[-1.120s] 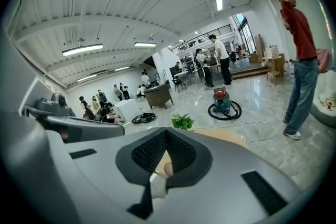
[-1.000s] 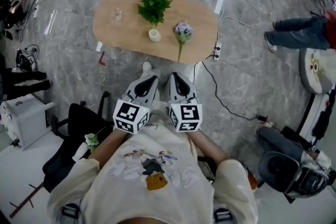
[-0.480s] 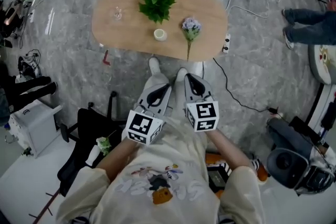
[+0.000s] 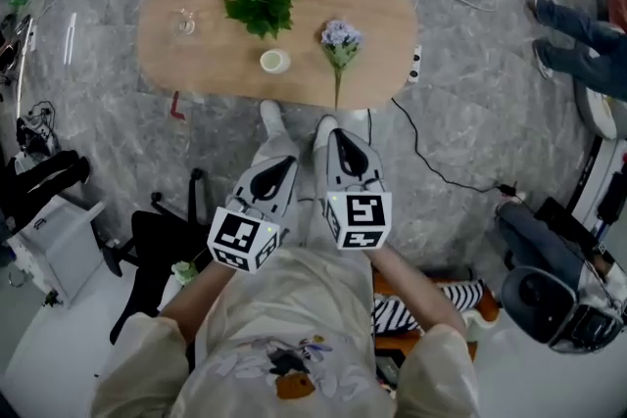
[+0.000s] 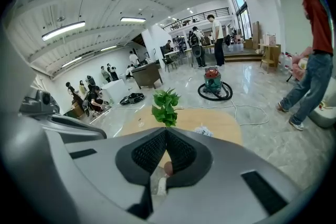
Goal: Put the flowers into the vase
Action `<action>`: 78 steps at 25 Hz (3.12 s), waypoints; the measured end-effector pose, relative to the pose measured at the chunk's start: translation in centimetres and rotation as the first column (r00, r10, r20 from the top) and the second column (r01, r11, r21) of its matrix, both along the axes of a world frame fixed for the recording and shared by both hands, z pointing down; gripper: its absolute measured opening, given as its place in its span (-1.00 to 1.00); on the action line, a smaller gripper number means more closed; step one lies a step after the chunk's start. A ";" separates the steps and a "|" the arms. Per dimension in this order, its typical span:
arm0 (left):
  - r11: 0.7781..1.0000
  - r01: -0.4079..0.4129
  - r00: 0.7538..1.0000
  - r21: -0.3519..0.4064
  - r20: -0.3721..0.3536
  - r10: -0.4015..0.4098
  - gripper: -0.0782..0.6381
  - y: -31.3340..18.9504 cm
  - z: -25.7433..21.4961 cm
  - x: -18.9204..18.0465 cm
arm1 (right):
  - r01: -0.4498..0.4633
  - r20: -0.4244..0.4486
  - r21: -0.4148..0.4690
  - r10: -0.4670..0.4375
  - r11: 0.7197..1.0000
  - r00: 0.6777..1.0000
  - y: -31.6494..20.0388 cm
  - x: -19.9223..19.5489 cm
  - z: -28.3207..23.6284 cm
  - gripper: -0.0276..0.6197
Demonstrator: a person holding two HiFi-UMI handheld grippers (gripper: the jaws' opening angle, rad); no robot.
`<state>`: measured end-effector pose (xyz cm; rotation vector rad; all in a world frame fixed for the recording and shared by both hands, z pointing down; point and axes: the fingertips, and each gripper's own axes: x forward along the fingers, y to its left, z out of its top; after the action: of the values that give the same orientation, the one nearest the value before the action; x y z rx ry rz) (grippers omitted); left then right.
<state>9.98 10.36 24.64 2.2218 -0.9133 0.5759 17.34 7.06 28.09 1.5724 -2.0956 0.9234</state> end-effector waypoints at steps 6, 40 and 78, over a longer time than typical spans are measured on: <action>0.999 0.045 0.999 -0.021 0.019 -0.045 -0.76 -1.8 4.5 -0.7 | -0.007 0.005 -0.020 0.007 1.000 1.000 -0.8 0.1 3.5 -0.90; 0.988 0.123 0.992 -0.090 0.041 -0.120 -0.76 -8.6 21.1 2.6 | -0.095 0.051 -0.197 0.107 0.976 0.993 -5.0 3.4 22.3 -0.83; 0.986 0.123 0.986 -0.113 0.124 -0.109 -0.76 -9.2 32.6 1.3 | -0.114 0.044 -0.300 0.133 0.947 0.990 -9.7 3.9 36.5 -0.22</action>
<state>11.31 1.13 57.27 2.0297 -1.0332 0.6936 21.29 -2.62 64.63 1.5445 -1.8094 1.2812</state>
